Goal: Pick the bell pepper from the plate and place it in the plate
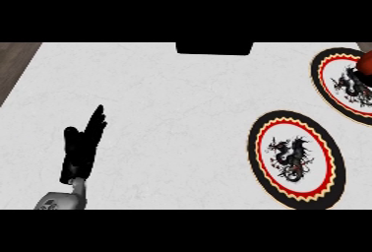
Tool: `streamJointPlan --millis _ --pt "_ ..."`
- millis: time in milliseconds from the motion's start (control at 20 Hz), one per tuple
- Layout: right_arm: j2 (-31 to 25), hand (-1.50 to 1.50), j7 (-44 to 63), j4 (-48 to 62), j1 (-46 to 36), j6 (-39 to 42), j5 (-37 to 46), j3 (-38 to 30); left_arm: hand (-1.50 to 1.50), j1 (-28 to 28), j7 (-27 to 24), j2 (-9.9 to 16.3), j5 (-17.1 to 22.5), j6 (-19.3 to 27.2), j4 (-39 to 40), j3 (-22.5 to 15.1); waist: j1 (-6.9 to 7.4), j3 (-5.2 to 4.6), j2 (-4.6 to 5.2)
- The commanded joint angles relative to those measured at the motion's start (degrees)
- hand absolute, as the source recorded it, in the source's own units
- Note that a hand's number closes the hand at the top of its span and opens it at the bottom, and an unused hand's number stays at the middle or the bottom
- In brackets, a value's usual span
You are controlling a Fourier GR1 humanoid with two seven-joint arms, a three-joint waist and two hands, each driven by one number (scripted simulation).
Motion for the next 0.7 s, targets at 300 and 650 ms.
streamJointPlan --millis 300,650 --pt "-1.2 1.5 -0.7 10.0 -0.7 7.3 4.1 2.1 0.0 0.2 -2.1 -1.5 -0.6 -0.7 1.5 -1.1 1.96 0.15 0.93" --pt "-2.0 -1.5 -3.4 13.4 2.3 16.3 5.5 3.4 0.0 -1.1 -2.0 -1.0 -0.2 -0.5 1.9 0.3 2.43 0.29 1.5"
